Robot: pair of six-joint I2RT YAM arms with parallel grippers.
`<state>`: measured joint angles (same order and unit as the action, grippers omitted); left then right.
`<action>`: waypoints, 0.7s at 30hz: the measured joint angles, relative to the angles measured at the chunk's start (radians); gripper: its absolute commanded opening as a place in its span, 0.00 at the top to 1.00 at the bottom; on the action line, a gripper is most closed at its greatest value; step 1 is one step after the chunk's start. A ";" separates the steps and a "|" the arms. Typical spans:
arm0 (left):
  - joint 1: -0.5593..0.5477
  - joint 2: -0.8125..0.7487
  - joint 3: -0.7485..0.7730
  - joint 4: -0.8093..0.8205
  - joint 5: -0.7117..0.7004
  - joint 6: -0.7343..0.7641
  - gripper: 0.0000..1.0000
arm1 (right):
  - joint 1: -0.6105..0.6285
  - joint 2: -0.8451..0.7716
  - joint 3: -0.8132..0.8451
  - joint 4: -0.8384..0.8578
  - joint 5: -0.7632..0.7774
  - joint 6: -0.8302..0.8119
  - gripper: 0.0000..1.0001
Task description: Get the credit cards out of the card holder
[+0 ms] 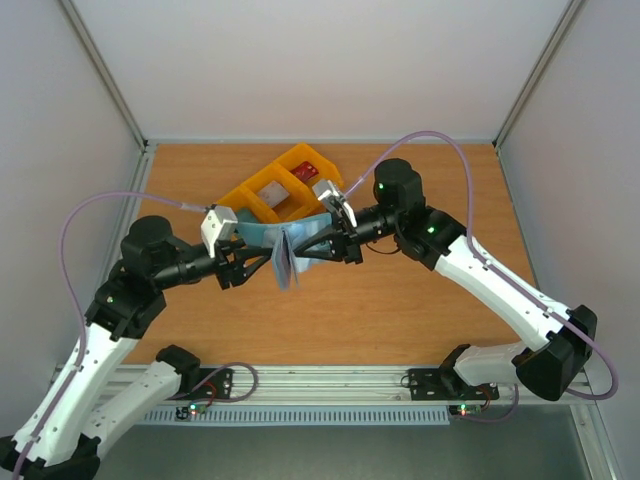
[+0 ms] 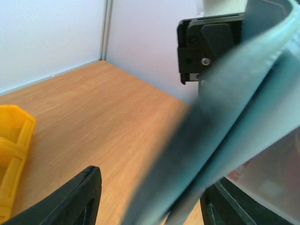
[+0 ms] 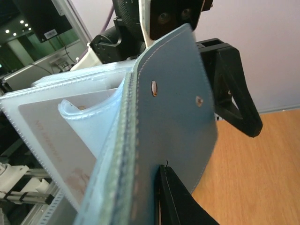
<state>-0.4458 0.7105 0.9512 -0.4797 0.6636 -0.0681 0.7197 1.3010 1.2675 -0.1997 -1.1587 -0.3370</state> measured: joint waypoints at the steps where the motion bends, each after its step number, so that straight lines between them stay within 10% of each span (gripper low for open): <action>1: 0.000 -0.001 0.005 -0.007 -0.012 0.002 0.41 | -0.001 0.000 0.003 -0.012 -0.003 -0.012 0.86; 8: 0.004 -0.015 0.034 -0.055 -0.054 0.010 0.27 | -0.026 -0.004 0.023 -0.090 -0.050 -0.070 0.86; 21: -0.006 0.009 -0.010 0.100 0.118 -0.113 0.33 | -0.026 0.006 0.024 0.020 0.011 0.050 0.88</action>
<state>-0.4519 0.7193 0.9417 -0.3801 0.7815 -0.1814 0.6937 1.3075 1.2911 -0.1795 -1.1473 -0.2874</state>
